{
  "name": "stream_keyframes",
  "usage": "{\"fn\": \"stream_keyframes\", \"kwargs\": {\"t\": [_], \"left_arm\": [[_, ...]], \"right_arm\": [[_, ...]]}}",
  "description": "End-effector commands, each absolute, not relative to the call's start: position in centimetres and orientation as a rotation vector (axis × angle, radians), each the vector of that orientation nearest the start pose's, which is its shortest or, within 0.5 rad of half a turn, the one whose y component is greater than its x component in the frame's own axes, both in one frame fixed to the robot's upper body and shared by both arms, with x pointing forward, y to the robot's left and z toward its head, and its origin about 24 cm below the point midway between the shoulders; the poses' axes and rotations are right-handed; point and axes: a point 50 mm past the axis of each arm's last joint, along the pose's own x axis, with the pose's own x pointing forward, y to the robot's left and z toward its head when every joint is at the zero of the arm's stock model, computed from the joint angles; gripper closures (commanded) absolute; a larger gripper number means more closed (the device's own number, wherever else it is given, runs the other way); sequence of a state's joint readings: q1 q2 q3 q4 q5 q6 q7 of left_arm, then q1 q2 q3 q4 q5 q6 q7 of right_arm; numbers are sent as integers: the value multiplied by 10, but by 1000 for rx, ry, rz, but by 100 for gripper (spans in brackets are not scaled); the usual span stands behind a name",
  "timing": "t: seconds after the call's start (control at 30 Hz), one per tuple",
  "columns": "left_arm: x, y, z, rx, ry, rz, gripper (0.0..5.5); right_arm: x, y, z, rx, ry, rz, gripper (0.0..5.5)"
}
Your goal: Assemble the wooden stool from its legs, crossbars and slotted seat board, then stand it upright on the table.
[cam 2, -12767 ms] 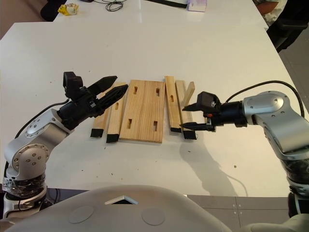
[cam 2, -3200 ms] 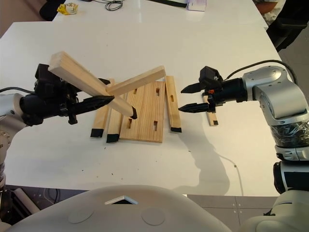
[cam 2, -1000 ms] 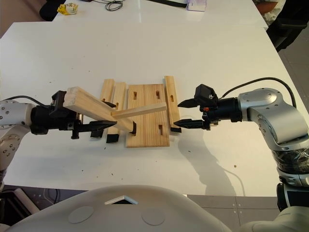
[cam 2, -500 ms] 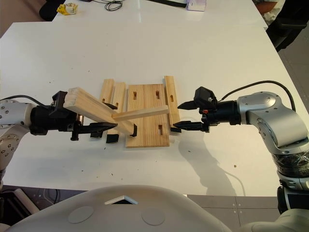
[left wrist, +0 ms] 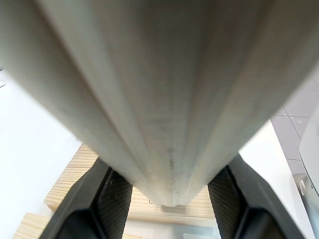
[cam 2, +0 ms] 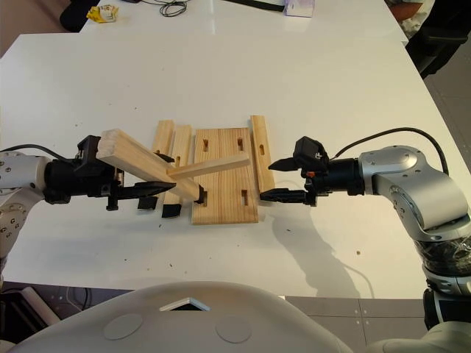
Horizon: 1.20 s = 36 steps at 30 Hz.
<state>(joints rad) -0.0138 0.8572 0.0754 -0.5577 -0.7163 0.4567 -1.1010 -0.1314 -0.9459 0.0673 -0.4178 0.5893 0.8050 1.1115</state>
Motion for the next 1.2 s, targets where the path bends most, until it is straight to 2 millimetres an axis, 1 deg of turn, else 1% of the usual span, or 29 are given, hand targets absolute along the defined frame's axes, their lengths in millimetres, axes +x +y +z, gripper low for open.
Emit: {"fn": "stream_keyframes", "kwargs": {"t": [0.03, 0.6, 0.8, 1.2], "left_arm": [[194, 179, 160, 218, 134, -1399, 344], [191, 176, 151, 233, 154, -1392, 344], [190, 176, 148, 266, 158, -1391, 344], [196, 181, 146, 357, 188, -1363, 344]], "right_arm": [[213, -199, 129, -190, 614, 1254, 183], [209, -196, 127, -169, 612, 1247, 183], [209, -195, 127, -168, 609, 1245, 183], [207, -197, 125, -170, 612, 1231, 183]]}}
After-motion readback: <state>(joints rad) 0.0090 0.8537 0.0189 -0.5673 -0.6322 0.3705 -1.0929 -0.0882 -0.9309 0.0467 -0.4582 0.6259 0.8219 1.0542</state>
